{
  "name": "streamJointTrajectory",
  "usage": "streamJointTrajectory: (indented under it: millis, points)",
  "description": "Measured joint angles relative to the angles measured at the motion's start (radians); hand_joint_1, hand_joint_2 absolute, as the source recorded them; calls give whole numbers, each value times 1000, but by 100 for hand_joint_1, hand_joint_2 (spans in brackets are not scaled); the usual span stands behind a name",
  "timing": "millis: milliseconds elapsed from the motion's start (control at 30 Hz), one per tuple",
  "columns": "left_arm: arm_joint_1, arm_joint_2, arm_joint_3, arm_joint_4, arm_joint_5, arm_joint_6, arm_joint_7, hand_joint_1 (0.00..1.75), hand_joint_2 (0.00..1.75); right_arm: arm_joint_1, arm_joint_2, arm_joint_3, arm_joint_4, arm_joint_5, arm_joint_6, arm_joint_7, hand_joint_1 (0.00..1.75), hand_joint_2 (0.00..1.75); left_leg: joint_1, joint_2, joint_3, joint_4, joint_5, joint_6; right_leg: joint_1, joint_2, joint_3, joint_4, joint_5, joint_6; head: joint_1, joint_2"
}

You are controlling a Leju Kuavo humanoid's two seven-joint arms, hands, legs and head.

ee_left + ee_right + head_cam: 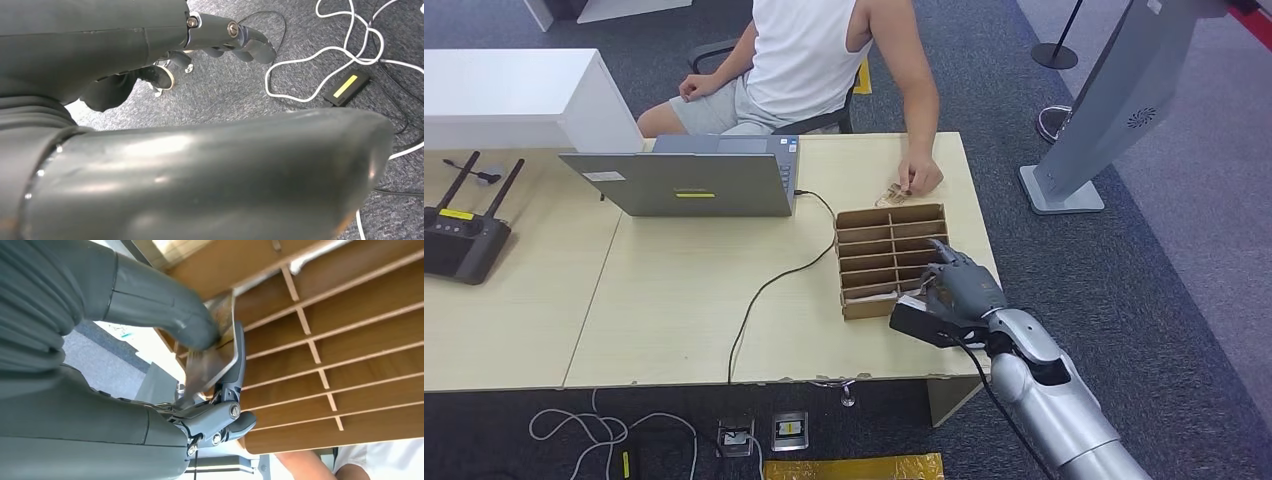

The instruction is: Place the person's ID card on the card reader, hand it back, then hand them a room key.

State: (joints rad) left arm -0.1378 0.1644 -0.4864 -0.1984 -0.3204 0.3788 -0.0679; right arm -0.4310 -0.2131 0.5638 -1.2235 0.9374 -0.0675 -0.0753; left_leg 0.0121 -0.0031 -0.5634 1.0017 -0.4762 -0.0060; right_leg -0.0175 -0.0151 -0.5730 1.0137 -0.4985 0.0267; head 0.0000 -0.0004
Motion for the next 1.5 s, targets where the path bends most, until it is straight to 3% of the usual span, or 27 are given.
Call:
streamJointTrajectory:
  millis: [400, 933, 1500]
  points:
    - [1, 3, 0, 0, 2, 0, 0, 0, 0, -1, 0, 0, 17, -19, -3, -3, 167, 175, 0, 0, 0, 0, 0, 0, 0, 0, 0, 0, 0, 0, 0, 0]
    - [1, 1, 7, 0, -21, 3, -3, 0, 0, -13, 0, -4, 32, -31, -22, -10, 175, 175, 0, 0, 0, 0, 0, 0, 0, 0, 0, 0, 0, 0, 0, 0]
    - [-20, -7, 7, 0, -46, -1, -3, 0, 0, -277, -22, -122, -54, -46, 43, -61, 175, 175, 0, 2, 1, 0, 1, 0, 0, 4, 0, 0, 2, 0, 0, 0]
